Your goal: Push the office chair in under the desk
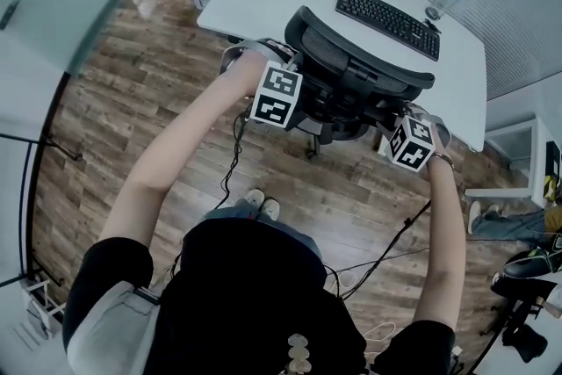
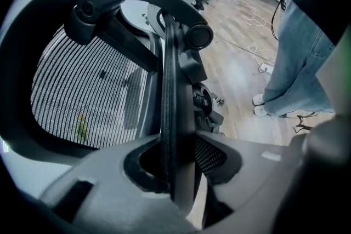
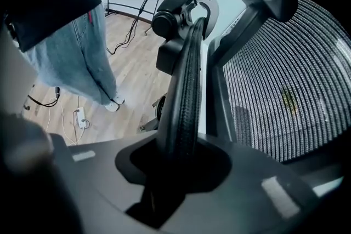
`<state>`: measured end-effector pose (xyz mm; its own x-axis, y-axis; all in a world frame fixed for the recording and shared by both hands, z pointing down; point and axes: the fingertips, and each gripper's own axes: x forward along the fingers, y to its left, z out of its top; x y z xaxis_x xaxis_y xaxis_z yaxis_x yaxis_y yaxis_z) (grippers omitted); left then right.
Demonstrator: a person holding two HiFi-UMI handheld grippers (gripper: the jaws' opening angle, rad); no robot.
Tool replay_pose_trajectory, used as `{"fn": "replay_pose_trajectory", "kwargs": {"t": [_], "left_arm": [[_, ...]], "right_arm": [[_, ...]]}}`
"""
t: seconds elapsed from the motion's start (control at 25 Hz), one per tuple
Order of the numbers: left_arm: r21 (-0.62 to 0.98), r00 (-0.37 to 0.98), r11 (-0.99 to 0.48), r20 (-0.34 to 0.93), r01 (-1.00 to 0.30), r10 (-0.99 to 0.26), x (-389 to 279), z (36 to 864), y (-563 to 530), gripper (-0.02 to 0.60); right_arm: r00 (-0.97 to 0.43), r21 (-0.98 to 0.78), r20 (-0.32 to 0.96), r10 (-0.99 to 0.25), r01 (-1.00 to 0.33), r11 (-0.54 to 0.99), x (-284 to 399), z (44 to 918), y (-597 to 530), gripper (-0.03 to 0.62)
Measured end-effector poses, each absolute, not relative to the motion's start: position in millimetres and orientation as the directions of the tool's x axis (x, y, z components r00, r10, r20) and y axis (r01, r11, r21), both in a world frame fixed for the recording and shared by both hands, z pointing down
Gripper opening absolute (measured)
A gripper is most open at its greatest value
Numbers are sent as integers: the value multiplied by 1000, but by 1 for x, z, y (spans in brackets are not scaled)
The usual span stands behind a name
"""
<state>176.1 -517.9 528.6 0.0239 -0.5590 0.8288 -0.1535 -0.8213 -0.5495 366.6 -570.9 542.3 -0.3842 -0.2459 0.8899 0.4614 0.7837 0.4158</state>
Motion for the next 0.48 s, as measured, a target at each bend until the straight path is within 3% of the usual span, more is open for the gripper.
{"fn": "replay_pose_trajectory", "kwargs": {"t": [0.32, 0.48], "left_arm": [[-658, 8, -740, 747, -137, -665, 177, 522, -521, 149], [-737, -12, -662, 670, -134, -743, 173, 510, -517, 175]], "right_arm": [[-389, 431, 884, -257, 472, 769, 370, 541, -568, 167], [-457, 497, 841, -290, 438, 750, 369, 518, -558, 170]]}}
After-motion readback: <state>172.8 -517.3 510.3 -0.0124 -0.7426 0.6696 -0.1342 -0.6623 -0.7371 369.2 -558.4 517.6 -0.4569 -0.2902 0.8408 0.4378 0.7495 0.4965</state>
